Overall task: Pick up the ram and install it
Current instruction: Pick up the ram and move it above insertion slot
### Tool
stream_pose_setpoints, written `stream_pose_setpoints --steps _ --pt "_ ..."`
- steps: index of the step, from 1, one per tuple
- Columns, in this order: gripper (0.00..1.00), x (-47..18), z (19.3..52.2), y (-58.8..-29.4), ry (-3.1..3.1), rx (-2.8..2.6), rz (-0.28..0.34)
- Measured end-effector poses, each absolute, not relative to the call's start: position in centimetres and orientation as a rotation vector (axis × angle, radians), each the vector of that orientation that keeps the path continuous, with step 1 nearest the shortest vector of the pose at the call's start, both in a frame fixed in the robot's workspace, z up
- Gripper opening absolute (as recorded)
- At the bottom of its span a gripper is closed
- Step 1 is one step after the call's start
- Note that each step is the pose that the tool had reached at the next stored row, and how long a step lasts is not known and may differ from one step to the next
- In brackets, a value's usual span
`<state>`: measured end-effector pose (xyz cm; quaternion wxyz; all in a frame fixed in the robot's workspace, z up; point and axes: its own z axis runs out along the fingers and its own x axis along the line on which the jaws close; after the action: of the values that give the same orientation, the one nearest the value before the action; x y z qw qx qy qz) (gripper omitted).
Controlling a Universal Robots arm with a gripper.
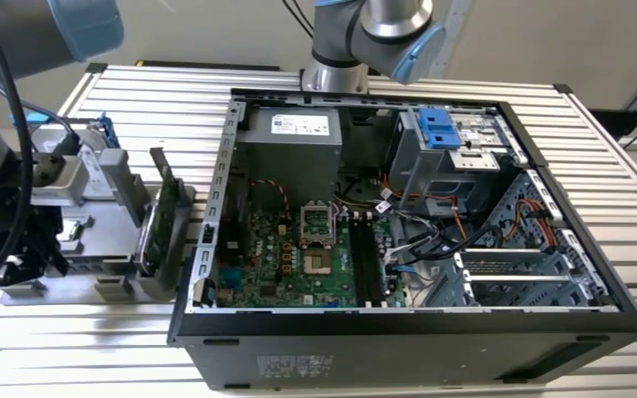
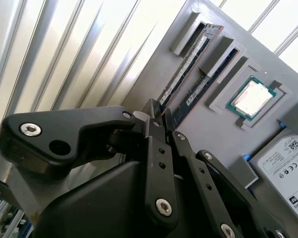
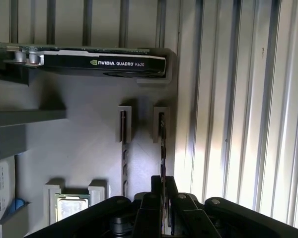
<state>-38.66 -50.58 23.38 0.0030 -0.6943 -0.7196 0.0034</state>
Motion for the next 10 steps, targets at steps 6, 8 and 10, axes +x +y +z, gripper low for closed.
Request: stream_pose_setpoints --steps 6,8,10 --pt "0.0 -38.66 23.85 -50.58 -2.256 -2.177 0.011" --pt "0.0 -38.66 24.01 -50.58 -2.256 -2.177 0.011" --pt "0.0 -38.66 24.16 -50.58 -2.256 -2.177 0.011"
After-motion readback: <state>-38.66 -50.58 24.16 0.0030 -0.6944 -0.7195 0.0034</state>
